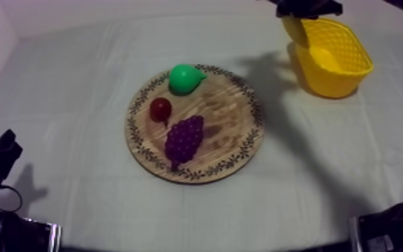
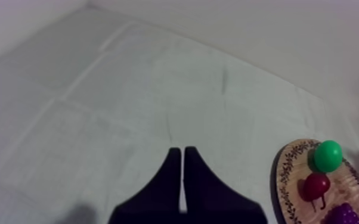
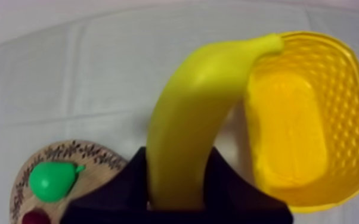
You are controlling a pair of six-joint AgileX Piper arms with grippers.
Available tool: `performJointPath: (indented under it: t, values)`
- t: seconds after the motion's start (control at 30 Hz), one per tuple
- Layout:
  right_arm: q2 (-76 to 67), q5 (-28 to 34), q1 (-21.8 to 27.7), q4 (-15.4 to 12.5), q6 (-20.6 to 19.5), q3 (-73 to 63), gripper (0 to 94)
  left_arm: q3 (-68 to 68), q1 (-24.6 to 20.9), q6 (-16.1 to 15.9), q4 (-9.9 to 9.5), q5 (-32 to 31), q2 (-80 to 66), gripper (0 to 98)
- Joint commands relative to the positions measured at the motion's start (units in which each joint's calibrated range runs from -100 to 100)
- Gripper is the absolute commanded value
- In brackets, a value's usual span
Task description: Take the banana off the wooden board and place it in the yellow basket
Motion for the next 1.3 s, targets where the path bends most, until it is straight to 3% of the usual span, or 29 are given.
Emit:
performJointPath:
  t: [0.0,0.23,0.53,0.73,0.87,1.0,1.27]
  values:
    - [0.26,-0.09,2.17,0.64,-0.30,-0.42,18.0,-0.01,0.02,0.01,0.03,0.00,-0.05,0.1]
    - [3.14,-0.08,8.14,2.60,-0.92,-1.51,18.2,-0.01,0.02,0.00,0.03,0.00,-0.05,0.1]
    - [6.79,-0.62,12.84,2.56,0.90,0.79,19.3,-0.01,0.02,0.01,0.03,0.00,-0.05,0.1]
    - [9.31,-1.25,13.58,0.89,4.43,2.65,54.3,-0.01,0.02,0.01,0.03,0.00,-0.05,0.1]
    - [9.65,-3.53,14.03,0.59,5.24,3.28,63.4,-0.01,0.02,0.01,0.03,0.00,-0.05,0.1]
    - [6.58,-9.89,14.74,0.63,5.21,6.11,54.2,-0.01,0.02,0.00,0.03,0.00,-0.05,0.1]
    - [-13.56,-34.37,16.87,4.35,1.98,28.71,23.1,-0.01,0.02,0.01,0.03,0.00,-0.05,0.1]
